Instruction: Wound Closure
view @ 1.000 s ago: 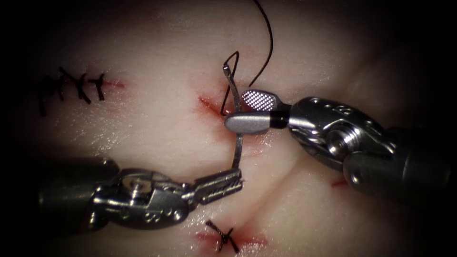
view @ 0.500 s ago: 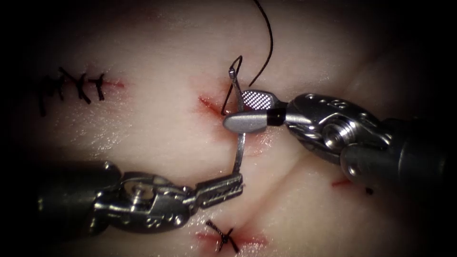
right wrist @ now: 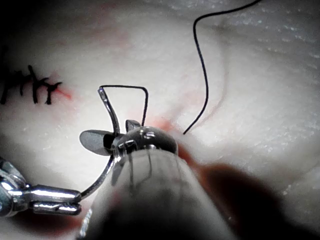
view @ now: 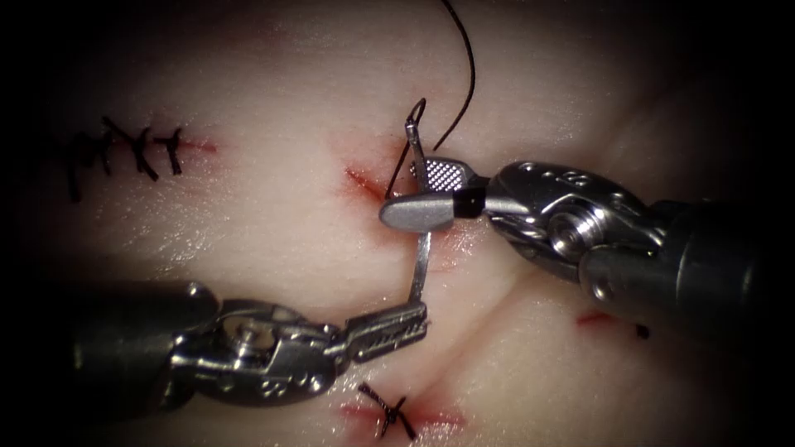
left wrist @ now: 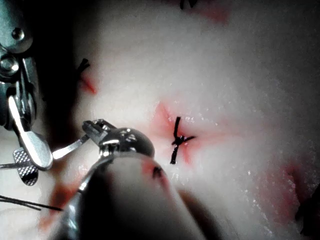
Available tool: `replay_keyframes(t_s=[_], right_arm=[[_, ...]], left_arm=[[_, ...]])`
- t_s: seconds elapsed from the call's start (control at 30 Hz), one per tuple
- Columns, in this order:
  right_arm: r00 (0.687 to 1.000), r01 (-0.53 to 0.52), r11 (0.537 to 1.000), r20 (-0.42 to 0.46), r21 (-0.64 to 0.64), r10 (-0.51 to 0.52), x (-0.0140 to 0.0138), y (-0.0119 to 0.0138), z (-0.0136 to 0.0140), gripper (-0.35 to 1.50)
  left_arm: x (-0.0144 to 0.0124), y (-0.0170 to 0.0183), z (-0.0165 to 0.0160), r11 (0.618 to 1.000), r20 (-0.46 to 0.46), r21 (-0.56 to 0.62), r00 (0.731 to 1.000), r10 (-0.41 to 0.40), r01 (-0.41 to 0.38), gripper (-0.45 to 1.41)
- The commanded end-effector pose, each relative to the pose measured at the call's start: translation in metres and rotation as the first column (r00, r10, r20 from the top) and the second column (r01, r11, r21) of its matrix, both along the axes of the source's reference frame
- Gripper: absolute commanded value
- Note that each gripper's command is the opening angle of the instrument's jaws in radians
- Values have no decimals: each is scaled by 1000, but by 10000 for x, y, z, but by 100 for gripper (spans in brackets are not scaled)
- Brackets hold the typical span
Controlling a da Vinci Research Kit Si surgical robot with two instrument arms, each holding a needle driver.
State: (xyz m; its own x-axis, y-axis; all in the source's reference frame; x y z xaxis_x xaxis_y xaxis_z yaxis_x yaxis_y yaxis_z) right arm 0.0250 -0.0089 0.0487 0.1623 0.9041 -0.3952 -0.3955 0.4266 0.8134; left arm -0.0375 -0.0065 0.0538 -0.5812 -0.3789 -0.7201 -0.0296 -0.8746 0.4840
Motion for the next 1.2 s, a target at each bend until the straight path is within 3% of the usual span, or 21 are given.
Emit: replay_keyframes(t_s=[0.03,0.07,0.17,0.4,0.43,0.47,0.5,0.6,0.7,0.8,0.9,0.93,0.97,1.03,1.2], right_arm=[[1000,-1,1000,-2,-2,1,10,3,4,69],[1000,1,1000,-2,-7,-1,10,3,3,35],[1000,22,999,2,-44,-22,10,2,3,-35],[999,31,993,-4,-113,-32,5,2,4,-35],[999,36,992,-7,-118,-38,4,3,4,-35],[999,35,992,-9,-125,-37,2,3,4,-35],[1000,26,991,-13,-129,-28,0,4,3,-35],[1000,5,986,-28,-165,-10,-7,5,3,-35],[999,-27,978,-51,-206,17,-13,5,3,-35],[996,-73,964,-77,-256,54,-19,5,4,-35],[991,-118,946,-91,-302,95,-22,6,5,-35],[990,-131,941,-98,-313,106,-23,5,5,-35],[988,-143,933,-104,-329,114,-23,5,5,-35],[986,-155,923,-111,-352,123,-23,3,5,-35],[988,-148,885,-106,-442,113,-23,-2,6,-35]], left_arm=[[-6,1,4,1000,1,-1,1000,1,-1,-45],[-6,1,4,1000,1,-1,1000,1,-1,-45],[-6,1,4,1000,1,-1,1000,1,-1,-45],[-4,1,4,1000,1,1,1000,5,-5,-45],[-4,1,4,1000,1,2,1000,5,-5,-38],[-4,2,3,1000,2,3,1000,5,-5,29],[-3,3,3,1000,2,4,1000,5,-5,64],[-1,6,-1,999,35,24,999,-28,27,106],[3,7,-7,993,87,80,992,-96,89,123],[8,10,-10,979,112,159,983,-146,127,120],[17,16,-8,961,111,237,978,-177,146,98],[22,19,-6,949,114,278,976,-187,150,78],[27,23,-2,936,115,323,975,-189,143,41],[34,30,5,916,126,383,976,-177,117,0],[44,49,34,849,124,526,983,-135,51,-45]])
